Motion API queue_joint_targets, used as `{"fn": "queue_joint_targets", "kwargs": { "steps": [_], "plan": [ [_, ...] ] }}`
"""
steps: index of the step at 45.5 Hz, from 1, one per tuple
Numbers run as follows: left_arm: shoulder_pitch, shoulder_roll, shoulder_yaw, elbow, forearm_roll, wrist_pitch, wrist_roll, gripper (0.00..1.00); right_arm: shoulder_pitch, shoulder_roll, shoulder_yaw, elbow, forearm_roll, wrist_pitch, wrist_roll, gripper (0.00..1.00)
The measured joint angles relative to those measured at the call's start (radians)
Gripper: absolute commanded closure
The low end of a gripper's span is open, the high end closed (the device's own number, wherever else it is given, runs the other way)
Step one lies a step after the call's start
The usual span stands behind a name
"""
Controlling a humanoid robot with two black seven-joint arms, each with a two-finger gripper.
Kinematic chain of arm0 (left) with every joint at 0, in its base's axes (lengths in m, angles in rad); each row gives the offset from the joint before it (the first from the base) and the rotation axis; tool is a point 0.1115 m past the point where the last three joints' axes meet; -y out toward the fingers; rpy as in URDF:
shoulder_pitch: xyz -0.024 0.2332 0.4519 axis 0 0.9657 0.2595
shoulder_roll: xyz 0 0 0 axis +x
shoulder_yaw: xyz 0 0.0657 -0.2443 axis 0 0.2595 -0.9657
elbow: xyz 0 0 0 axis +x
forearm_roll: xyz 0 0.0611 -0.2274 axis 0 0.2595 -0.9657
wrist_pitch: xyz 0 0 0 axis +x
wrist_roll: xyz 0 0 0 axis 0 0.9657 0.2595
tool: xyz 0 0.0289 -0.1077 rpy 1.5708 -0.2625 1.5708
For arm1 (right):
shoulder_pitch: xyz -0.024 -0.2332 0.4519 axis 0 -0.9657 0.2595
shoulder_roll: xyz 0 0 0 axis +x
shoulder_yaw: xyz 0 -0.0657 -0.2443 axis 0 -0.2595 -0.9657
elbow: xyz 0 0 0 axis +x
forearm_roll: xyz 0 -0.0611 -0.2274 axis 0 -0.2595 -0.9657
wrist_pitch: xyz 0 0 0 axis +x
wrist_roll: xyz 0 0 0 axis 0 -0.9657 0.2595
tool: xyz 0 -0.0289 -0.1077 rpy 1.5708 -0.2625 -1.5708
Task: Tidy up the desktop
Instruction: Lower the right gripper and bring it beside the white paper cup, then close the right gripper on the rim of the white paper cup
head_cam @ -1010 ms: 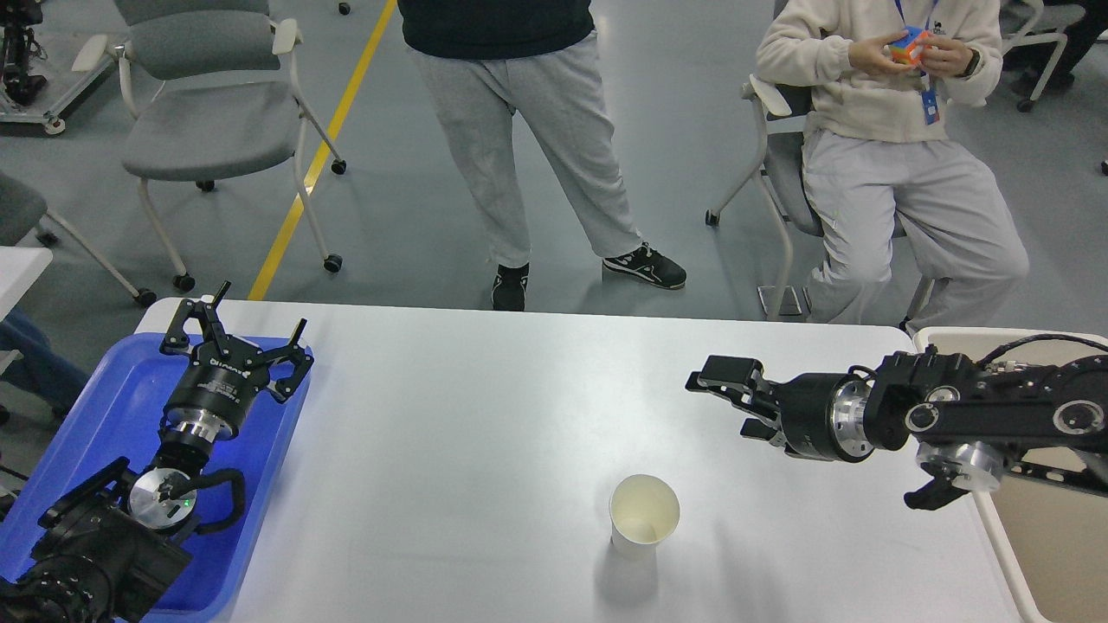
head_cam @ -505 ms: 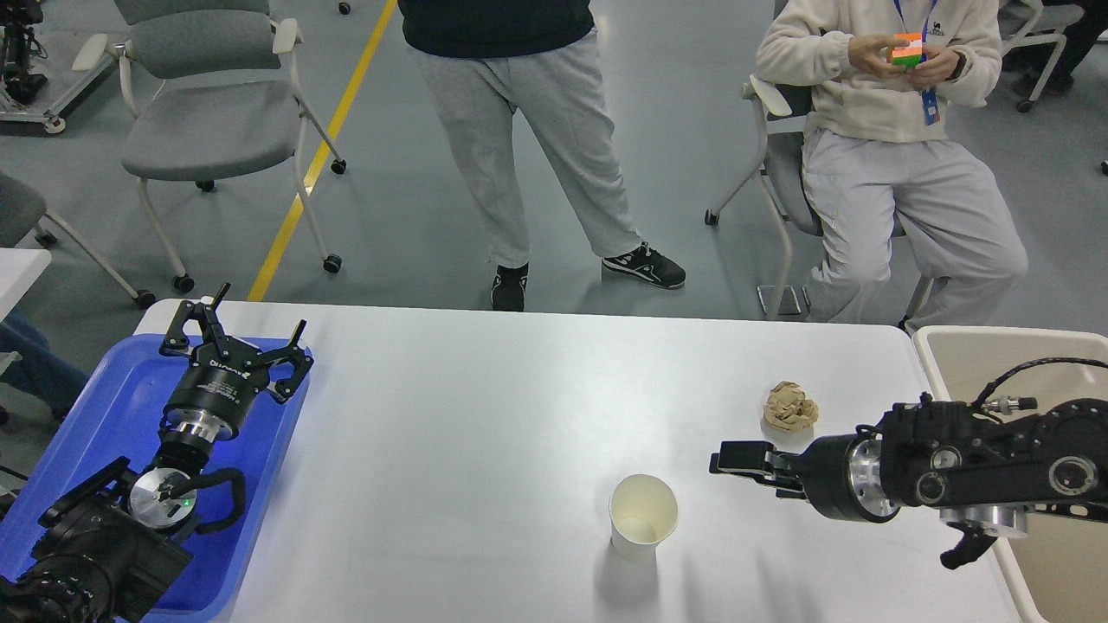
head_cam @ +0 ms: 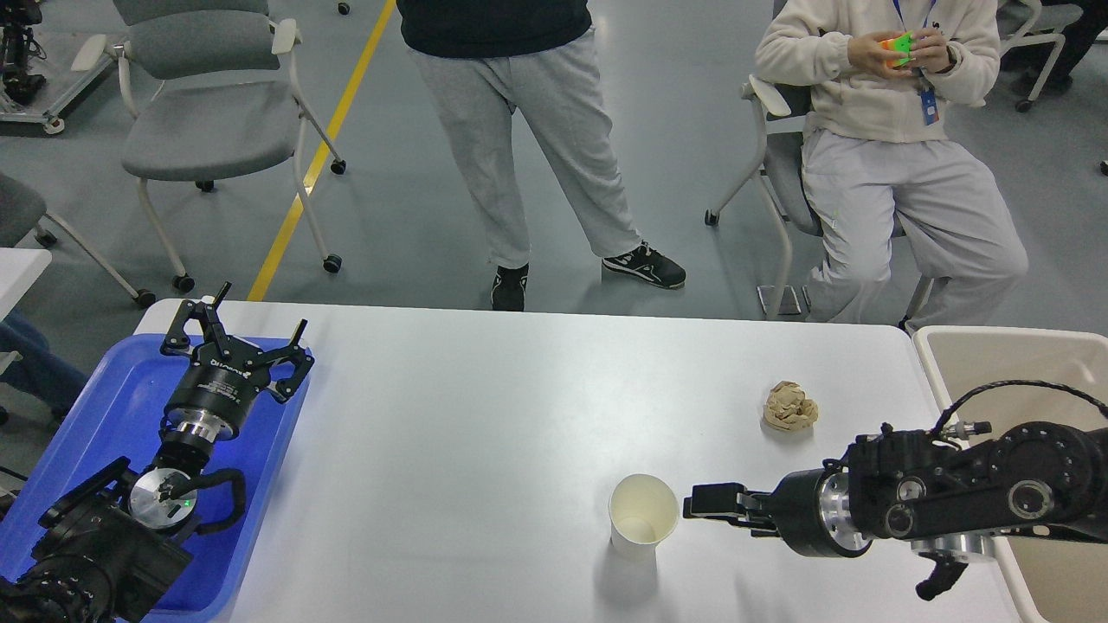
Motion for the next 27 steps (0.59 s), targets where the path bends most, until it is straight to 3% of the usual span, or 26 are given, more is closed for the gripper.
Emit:
{"fn": "queue_joint_targets", "kwargs": {
  "steps": [27],
  "plan": [
    [-0.001, 0.0, 0.0, 0.0, 0.0, 0.0, 0.0, 0.0, -0.014, 0.076, 0.009, -0.041, 0.028, 0.002, 0.001, 0.0]
  ]
}}
